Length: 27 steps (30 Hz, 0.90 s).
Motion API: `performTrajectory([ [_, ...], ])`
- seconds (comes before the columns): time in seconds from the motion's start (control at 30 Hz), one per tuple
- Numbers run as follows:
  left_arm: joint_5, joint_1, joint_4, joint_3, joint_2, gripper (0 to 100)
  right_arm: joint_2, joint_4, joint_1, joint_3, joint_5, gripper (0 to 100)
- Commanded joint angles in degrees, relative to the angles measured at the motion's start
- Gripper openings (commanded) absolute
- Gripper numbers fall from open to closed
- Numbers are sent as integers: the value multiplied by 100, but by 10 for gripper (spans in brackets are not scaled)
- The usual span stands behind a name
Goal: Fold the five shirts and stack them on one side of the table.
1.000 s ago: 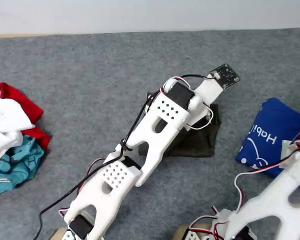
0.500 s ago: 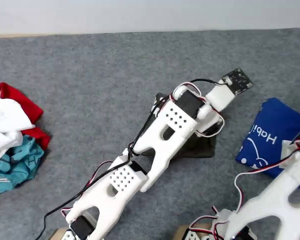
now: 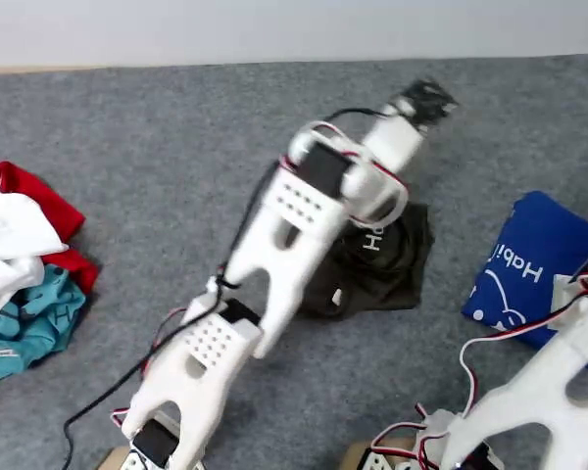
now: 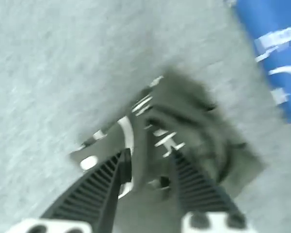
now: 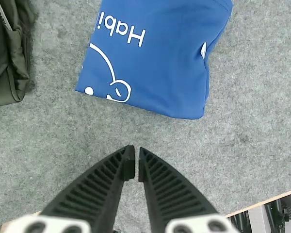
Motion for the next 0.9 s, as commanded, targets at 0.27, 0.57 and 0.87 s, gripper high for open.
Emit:
performTrajectory([
  [0.27, -563, -18, 114, 778, 923, 6, -163, 224, -22, -35, -26, 21],
  [0.57, -325, 1495, 123, 2079, -132, 6, -163, 224, -22, -35, -26, 21],
  [0.87, -176, 1679, 97, 2818, -1793, 7, -154, 224, -31, -35, -53, 21],
])
